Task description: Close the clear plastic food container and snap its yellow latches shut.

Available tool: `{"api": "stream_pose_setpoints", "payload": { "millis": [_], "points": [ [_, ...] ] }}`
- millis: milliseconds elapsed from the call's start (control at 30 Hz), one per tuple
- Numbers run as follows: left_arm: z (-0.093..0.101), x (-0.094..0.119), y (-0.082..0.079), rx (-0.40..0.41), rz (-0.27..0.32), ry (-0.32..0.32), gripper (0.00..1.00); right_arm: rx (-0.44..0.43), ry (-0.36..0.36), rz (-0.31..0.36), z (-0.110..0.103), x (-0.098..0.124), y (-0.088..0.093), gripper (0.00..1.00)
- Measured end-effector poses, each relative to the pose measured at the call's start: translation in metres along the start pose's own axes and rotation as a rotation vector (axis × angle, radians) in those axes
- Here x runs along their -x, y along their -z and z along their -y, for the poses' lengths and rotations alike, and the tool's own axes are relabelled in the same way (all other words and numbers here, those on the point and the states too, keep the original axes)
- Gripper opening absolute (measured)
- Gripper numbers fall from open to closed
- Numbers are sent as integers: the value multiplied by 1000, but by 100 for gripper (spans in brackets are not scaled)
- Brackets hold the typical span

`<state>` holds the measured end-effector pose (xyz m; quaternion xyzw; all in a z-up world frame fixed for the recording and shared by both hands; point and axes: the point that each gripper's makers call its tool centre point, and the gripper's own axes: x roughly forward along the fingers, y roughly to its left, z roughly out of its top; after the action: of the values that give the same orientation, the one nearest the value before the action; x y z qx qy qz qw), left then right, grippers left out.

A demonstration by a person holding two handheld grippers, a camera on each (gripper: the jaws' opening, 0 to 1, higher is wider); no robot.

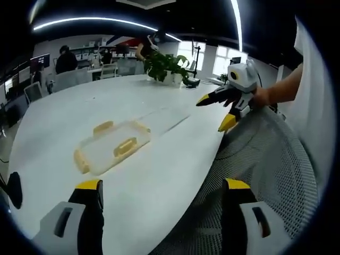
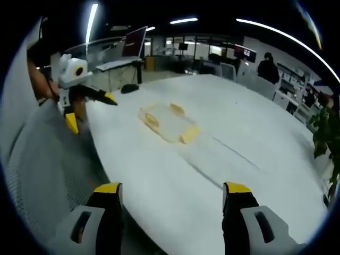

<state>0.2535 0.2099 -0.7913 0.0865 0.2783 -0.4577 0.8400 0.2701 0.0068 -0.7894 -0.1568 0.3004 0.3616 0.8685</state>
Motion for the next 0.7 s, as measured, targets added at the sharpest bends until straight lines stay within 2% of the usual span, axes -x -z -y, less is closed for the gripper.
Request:
{"api": "stream_pose_setpoints", "payload": {
  "millis": [67, 133, 300, 700],
  "points": [
    [-1, 0, -1, 9, 4, 0, 94, 6, -8, -1, -1, 0, -1, 74],
    [-3, 1, -2, 14, 8, -1, 94, -41, -57, -22, -9, -1, 2, 67],
    [-3, 0, -2, 8, 2, 4, 94, 15, -82, -44, -14, -4, 4, 68],
    [-12, -4, -2, -22, -27, -1, 93, 50, -93, -35, -9, -11, -6, 68]
  ]
}}
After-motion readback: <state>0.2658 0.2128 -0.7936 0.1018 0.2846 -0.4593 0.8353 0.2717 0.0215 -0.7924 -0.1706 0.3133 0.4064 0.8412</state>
